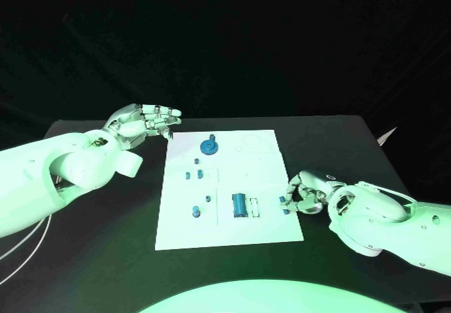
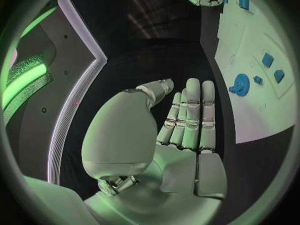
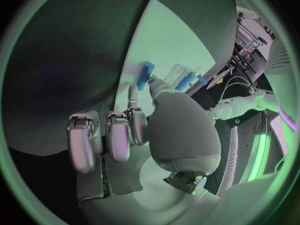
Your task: Assemble the parts on the task board
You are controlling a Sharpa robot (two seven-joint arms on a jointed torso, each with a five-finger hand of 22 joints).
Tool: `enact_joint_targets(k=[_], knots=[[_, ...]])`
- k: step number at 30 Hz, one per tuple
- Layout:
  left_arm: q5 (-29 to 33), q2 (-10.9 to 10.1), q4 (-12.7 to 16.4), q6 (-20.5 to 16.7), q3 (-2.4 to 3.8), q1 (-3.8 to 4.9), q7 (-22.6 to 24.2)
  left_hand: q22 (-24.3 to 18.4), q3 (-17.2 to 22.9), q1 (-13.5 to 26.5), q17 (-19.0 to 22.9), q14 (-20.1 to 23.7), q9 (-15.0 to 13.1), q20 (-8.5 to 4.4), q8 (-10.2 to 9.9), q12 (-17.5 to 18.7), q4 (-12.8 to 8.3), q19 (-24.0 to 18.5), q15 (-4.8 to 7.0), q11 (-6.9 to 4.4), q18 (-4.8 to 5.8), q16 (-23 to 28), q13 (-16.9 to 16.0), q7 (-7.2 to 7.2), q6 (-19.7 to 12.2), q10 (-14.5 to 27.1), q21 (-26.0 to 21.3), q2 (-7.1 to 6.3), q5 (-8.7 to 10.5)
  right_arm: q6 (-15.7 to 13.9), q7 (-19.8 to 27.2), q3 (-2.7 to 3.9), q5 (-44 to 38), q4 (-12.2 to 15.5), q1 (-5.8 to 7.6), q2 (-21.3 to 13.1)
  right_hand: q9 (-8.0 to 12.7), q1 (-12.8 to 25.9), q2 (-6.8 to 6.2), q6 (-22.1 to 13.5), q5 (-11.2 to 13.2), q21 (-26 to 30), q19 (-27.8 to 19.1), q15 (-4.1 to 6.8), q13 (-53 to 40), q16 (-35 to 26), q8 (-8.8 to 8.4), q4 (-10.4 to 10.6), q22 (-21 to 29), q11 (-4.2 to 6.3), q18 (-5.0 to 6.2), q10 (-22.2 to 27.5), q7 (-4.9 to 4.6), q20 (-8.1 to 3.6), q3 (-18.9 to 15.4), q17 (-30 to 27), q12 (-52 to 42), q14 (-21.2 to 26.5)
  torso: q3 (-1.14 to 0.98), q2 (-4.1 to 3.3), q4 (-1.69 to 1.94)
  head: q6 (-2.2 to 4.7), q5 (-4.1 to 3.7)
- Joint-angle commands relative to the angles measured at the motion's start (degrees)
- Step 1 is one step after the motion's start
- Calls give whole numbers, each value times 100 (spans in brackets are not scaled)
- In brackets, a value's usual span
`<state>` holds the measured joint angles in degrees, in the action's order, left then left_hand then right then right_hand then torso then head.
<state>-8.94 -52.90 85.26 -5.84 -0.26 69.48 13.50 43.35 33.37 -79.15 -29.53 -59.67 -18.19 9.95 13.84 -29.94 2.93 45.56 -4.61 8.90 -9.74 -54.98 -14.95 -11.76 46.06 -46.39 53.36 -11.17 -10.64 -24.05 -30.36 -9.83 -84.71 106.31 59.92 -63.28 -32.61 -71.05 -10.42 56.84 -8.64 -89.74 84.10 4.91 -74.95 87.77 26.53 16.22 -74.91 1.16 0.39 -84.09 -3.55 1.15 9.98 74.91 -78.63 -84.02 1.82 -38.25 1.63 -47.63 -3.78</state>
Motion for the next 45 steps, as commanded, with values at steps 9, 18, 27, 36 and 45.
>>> enact_joint_targets(k=[9, 18, 27, 36, 45], knots=[[33, -9, 13, 56, 4, 4, 31, -5, -3, 35, 5, 46, -6, 26, 38, -34, 43, -6, 10, 9, -78, -19, 9, -99, -25, 45, -37, 3, -18, 549, -89, -11, -112, -80, -68, 83, 3, 27, -25, 79, -5, -26, 590, -41, -942, -14, -28, 18, -1509, -27, -39, -193, 19, 48, -9, 923, 19, -481, 5, -5, -4, -26, 15], [33, -8, 8, 60, 4, 4, 28, -5, -3, 35, 5, 46, -6, 26, 38, -34, 43, -6, 10, 9, -78, -19, 9, -99, -25, 45, -37, 3, -18, 692, -164, -17, -283, -137, -99, 166, 22, -253, -27, 94, -21, -26, 590, -22, -939, -15, -73, -80, -1509, -6, -39, -186, 40, 37, 77, 926, 34, -481, 4, 2, 5, -40, 3], [33, -12, 12, 64, 4, 4, 21, -12, 4, 36, 9, 48, -8, 26, 44, -49, 46, 1, 11, 8, -79, -27, 12, -97, -27, 51, -47, 4, -19, 520, -286, -18, -434, -73, -103, 174, 130, -983, 63, 210, -41, -26, 590, 14, -943, -22, -221, -420, -1509, 35, -39, -177, 78, 4, 927, 924, 41, -480, 6, 7, -2, -24, -6], [33, -18, 11, 56, 4, 4, 20, -12, 6, 34, 9, 48, -8, 25, 44, -51, 45, 2, 12, 8, -79, -28, 13, -97, -27, 52, -48, 4, -19, 195, -271, -9, 111, 114, -13, 96, 58, -612, 35, 210, -17, -26, 590, 39, -957, -9, -202, -655, -1509, 60, -39, -211, 105, -16, 1872, 963, 16, -489, 10, 7, 1, -18, -12], [33, -9, 11, 54, 4, 4, 19, -12, 6, 34, 9, 48, -8, 25, 44, -51, 45, 2, 12, 8, -79, -28, 13, -97, -27, 52, -48, 4, -19, -114, -12, 4, 1403, 359, 203, 88, -14, -198, 9, 207, 1, -26, 590, 27, -980, -1, -153, -661, -1509, 50, -39, -235, 99, -13, 2071, 986, -25, -494, 14, 9, 12, -28, -28]])
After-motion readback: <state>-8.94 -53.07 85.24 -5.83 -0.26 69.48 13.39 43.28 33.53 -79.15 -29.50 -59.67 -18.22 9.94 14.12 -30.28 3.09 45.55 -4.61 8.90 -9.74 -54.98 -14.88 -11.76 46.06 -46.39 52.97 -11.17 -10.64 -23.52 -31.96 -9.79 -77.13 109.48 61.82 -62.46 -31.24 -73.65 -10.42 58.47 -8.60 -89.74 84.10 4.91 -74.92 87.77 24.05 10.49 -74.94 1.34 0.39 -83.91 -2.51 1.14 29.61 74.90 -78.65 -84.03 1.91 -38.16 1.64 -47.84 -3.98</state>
